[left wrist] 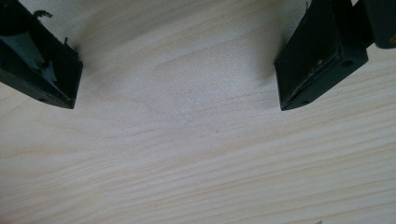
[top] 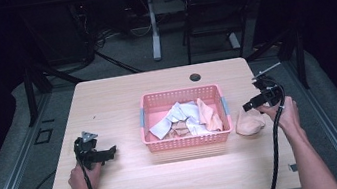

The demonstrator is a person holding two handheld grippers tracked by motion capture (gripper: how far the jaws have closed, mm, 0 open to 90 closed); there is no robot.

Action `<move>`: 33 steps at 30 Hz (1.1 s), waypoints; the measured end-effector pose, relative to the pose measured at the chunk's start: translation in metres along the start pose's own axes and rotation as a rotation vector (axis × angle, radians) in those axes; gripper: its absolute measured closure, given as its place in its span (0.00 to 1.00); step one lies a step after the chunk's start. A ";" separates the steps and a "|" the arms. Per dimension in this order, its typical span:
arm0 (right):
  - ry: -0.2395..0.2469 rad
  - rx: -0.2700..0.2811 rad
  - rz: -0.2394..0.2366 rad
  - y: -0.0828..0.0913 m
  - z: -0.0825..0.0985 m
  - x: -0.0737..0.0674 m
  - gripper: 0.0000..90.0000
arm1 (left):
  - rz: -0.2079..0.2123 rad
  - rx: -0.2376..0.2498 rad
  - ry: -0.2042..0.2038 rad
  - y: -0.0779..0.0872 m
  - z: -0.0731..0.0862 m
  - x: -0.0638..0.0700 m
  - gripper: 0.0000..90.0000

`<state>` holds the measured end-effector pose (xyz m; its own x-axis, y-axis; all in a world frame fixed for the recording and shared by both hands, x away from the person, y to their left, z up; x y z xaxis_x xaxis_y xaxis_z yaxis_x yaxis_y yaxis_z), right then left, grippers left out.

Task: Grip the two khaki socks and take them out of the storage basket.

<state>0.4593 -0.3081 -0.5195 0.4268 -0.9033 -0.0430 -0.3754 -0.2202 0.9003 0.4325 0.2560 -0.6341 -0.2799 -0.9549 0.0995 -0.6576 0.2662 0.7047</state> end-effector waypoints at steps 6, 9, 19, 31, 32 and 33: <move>0.037 0.054 -0.031 0.025 -0.023 -0.022 0.07 | 0.000 0.000 0.000 0.000 0.000 0.000 0.00; 0.073 0.066 -0.043 0.033 -0.034 -0.035 0.04 | 0.000 0.000 0.000 0.000 0.000 0.000 0.00; 0.151 0.062 -0.090 0.033 -0.063 -0.080 0.00 | 0.000 0.000 -0.002 0.000 0.000 0.000 0.00; 0.226 -0.027 -0.129 -0.008 -0.074 -0.125 0.11 | 0.000 0.001 0.000 0.000 0.000 0.000 0.00; 0.230 -0.035 -0.132 -0.013 -0.074 -0.127 0.14 | 0.000 0.004 0.001 0.000 0.000 0.000 0.00; 0.231 -0.044 -0.137 -0.020 -0.073 -0.130 0.16 | 0.000 0.000 0.000 0.000 0.000 0.000 0.00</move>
Point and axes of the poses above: each handheld gripper's, and its own axes: y roughly backward along the jaws, z roughly out of its underside, x roughly to its right, the point moved 6 cm from there along -y, roughly forward along the jaws, and after that the axes turned 8 degrees about y, right-handed, at the moved point
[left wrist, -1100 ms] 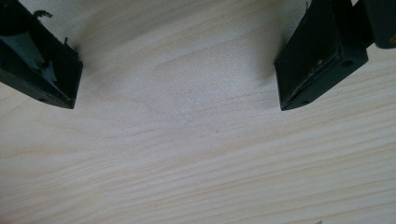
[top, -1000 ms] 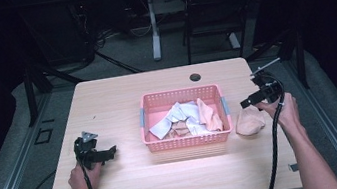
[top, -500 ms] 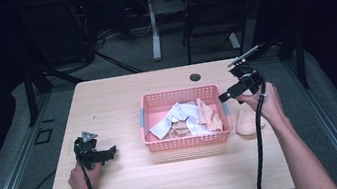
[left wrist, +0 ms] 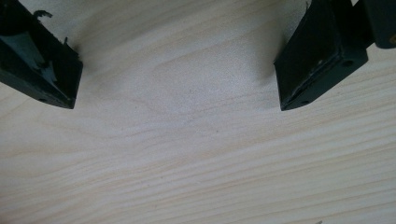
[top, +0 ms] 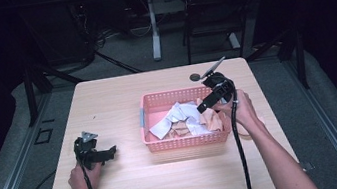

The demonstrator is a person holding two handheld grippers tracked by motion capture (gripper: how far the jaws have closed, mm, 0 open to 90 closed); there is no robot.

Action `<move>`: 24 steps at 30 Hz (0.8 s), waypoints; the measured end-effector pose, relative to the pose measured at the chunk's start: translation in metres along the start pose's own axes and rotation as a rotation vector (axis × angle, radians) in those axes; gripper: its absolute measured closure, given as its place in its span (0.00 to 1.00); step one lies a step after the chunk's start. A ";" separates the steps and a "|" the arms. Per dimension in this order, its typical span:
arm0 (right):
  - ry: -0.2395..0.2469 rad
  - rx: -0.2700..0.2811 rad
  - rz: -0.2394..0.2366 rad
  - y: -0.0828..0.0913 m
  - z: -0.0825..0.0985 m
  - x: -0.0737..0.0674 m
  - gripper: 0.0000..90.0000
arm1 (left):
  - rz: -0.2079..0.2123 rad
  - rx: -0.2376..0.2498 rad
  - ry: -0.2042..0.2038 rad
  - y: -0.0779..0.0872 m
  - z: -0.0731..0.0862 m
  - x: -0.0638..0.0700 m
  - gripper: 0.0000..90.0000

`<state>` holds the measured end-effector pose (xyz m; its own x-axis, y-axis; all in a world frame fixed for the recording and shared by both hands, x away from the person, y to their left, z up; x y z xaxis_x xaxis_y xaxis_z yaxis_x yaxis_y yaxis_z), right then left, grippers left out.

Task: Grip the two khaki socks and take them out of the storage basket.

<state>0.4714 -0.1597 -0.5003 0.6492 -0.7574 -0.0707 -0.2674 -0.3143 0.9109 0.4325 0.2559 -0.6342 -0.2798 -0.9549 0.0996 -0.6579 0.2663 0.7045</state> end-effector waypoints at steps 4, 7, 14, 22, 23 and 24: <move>-0.017 -0.049 -0.010 -0.019 0.003 -0.002 0.27 | 0.000 0.000 0.000 0.000 0.000 0.000 0.00; -0.032 -0.086 -0.004 -0.033 0.008 -0.001 0.38 | 0.000 0.000 0.000 0.000 0.000 0.000 0.00; -0.063 -0.130 -0.020 -0.051 0.016 0.003 0.57 | 0.000 0.000 0.000 0.000 0.000 0.000 0.00; -0.063 -0.171 -0.003 -0.064 0.018 0.002 0.65 | 0.000 0.000 0.000 0.000 0.000 0.000 0.00; -0.071 -0.165 0.001 -0.066 0.018 0.002 0.66 | 0.000 0.000 0.000 0.000 0.000 0.000 0.00; -0.078 -0.156 0.000 -0.067 0.017 0.001 0.68 | 0.000 0.000 0.000 0.000 0.000 0.000 0.00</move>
Point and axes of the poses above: each handheld gripper's, and its own axes: y roughly backward along the jaws, z roughly out of its underside, x roughly to its right, the point moved 6 cm from there along -y, roughly forward along the jaws, and after that the axes turned 8 degrees about y, right-handed, at the moved point
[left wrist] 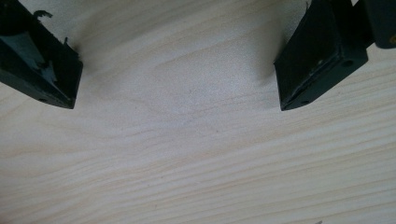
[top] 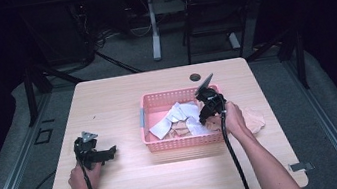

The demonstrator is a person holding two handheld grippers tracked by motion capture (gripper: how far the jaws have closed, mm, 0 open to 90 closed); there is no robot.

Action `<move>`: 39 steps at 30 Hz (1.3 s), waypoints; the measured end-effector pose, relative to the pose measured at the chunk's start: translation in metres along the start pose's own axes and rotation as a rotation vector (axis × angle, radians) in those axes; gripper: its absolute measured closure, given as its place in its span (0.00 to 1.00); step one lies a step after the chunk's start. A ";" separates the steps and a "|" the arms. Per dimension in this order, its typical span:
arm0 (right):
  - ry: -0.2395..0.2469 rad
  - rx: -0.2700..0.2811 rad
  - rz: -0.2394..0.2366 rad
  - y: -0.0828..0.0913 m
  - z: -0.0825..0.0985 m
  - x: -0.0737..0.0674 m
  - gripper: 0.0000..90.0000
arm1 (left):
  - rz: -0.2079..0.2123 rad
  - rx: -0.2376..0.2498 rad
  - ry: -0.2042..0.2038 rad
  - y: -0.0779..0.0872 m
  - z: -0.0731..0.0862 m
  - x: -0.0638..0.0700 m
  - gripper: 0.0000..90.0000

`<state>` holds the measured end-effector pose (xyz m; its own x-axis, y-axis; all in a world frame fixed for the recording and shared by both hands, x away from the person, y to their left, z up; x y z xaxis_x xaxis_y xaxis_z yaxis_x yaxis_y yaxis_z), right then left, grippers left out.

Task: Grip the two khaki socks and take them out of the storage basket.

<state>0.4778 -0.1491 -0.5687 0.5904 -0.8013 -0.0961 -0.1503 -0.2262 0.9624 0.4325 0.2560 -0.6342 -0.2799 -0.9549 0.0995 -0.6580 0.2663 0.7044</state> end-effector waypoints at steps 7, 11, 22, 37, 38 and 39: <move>0.005 0.001 0.019 -0.005 -0.001 -0.001 0.88 | 0.000 0.001 0.001 0.000 0.000 0.000 0.00; 0.022 0.003 0.025 -0.001 -0.001 -0.001 0.96 | 0.000 0.000 0.000 0.000 0.000 0.000 0.00; 0.058 0.074 0.046 0.032 0.000 -0.001 0.97 | 0.000 0.003 0.001 0.000 0.000 0.000 0.00; 0.102 0.175 0.027 0.081 -0.011 -0.010 0.97 | 0.000 0.000 0.000 0.000 0.000 0.000 0.00; 0.103 0.191 0.028 0.083 -0.012 -0.011 0.97 | 0.000 0.000 0.000 0.000 0.000 0.000 0.00; 0.104 0.195 0.020 0.086 -0.013 -0.013 0.97 | 0.000 -0.001 0.000 0.000 0.000 0.000 0.00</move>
Point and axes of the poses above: each handheld gripper's, and its own axes: y roughly backward along the jaws, z roughly out of its underside, x roughly to its right, the point moved 6 cm from there along -y, roughly forward along the jaws, and after that the axes turned 8 degrees about y, right-handed, at the moved point
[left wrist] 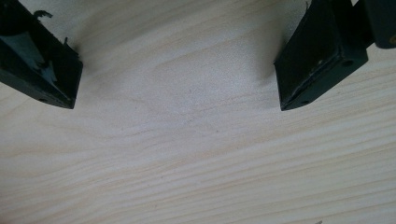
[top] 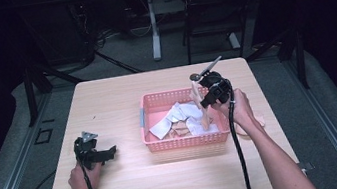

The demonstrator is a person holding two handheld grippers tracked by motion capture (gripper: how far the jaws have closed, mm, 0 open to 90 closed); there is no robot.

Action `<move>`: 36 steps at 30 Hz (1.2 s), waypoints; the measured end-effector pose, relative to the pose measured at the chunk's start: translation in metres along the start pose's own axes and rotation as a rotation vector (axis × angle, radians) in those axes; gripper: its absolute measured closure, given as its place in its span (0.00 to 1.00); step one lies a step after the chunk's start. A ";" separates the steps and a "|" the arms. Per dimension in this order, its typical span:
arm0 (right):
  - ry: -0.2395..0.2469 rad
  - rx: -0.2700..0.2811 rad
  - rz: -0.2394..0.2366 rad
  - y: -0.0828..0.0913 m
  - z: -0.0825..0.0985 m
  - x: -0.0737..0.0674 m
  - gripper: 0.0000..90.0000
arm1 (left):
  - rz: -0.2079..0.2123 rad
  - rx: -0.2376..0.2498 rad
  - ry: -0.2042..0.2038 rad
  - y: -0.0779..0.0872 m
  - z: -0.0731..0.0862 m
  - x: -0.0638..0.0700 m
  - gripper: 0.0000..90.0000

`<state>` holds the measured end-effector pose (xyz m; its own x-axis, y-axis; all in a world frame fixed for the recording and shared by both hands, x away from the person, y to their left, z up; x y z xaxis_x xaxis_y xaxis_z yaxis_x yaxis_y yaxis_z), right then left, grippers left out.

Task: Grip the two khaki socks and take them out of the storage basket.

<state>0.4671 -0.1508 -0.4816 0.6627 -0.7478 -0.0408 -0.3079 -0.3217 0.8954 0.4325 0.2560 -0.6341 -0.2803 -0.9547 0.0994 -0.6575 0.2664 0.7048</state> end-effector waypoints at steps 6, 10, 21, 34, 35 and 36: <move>0.016 0.026 0.005 0.012 -0.006 -0.002 0.97 | 0.000 0.001 0.000 0.000 0.000 0.000 0.00; 0.017 0.047 0.006 0.019 -0.010 -0.001 0.97 | 0.000 0.000 0.000 0.000 0.000 0.000 0.00; 0.023 0.091 0.018 0.046 -0.016 0.003 0.97 | -0.001 0.003 0.001 0.000 0.000 0.000 0.00; 0.015 0.138 0.032 0.075 -0.020 0.008 0.97 | 0.000 0.000 0.000 0.000 0.000 0.000 0.00; 0.009 0.145 0.032 0.078 -0.020 0.008 0.97 | -0.001 0.004 0.001 0.000 0.000 0.000 0.00; 0.008 0.153 0.036 0.081 -0.021 0.009 0.97 | -0.001 0.004 0.001 0.000 0.000 0.000 0.00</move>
<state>0.4624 -0.1715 -0.4007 0.6549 -0.7557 -0.0057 -0.4313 -0.3799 0.8183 0.4327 0.2558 -0.6343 -0.2790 -0.9551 0.0997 -0.6606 0.2662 0.7020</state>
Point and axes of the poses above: each handheld gripper's, and its own axes: y roughly backward along the jaws, z roughly out of its underside, x roughly to its right, the point moved 6 cm from there along -y, roughly forward along the jaws, and after that the axes turned 8 degrees about y, right-handed, at the moved point
